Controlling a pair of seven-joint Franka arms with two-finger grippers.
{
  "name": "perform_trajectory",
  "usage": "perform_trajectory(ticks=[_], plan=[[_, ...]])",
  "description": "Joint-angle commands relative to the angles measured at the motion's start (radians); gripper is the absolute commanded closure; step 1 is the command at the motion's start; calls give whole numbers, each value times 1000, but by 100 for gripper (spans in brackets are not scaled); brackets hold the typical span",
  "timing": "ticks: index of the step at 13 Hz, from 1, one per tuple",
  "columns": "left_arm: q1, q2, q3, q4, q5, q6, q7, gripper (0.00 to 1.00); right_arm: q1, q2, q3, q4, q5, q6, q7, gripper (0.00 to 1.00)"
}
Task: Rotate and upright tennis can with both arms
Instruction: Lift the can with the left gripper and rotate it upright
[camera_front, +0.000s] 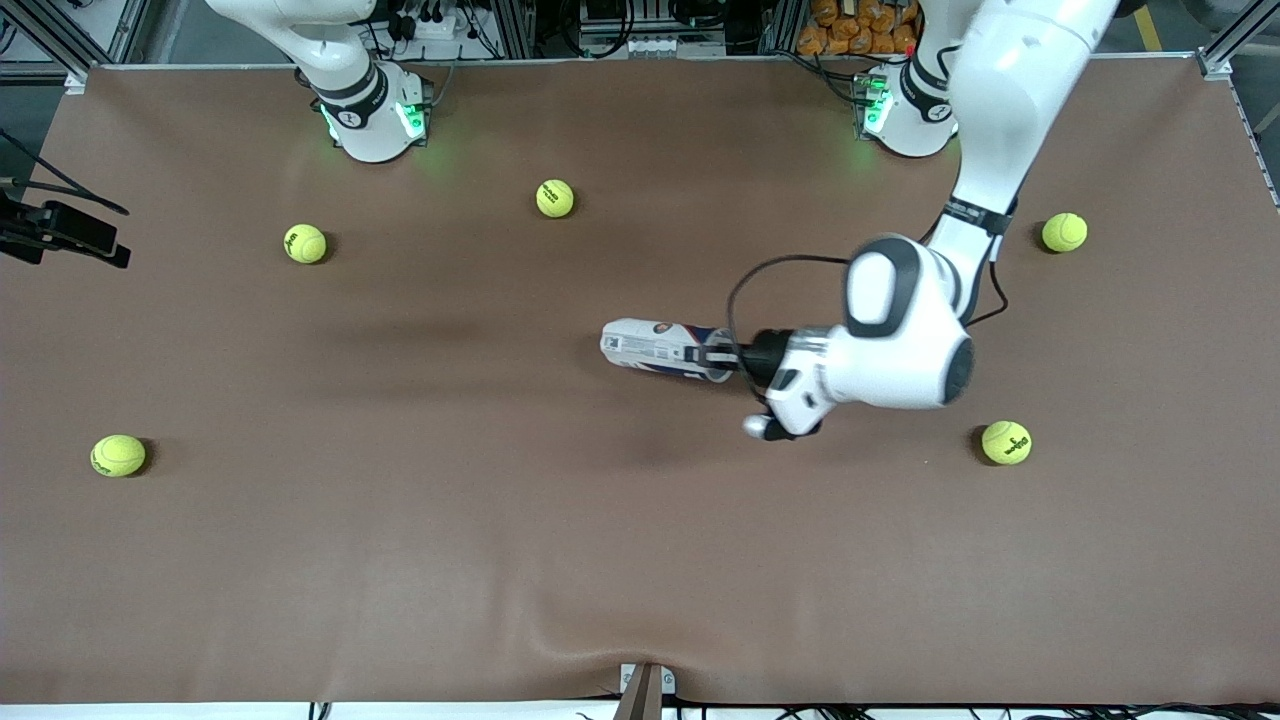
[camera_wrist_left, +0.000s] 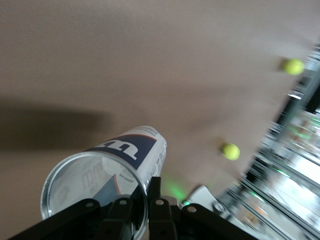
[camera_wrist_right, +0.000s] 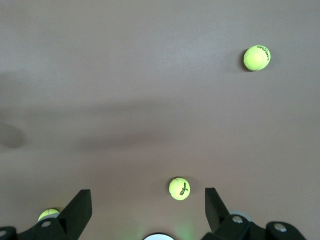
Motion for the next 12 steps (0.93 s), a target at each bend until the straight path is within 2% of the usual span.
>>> perform_trajectory(ticks=[1, 5, 8, 9, 12], plan=[[-112, 37, 10, 146, 214, 3, -316, 100, 2, -14, 1, 0, 1, -1, 3, 0], [-213, 31, 54, 204, 450, -9, -502, 100, -5, -13, 1, 1, 12, 2, 13, 0], [-330, 58, 98, 273, 672, -107, -699, 100, -12, -14, -2, 7, 10, 2, 13, 0], [-377, 67, 132, 275, 696, -121, -728, 100, -20, -13, -1, 9, 7, 1, 13, 0], [-561, 102, 322, 277, 704, -129, -793, 100, -37, -14, -1, 13, 13, -3, 13, 0]])
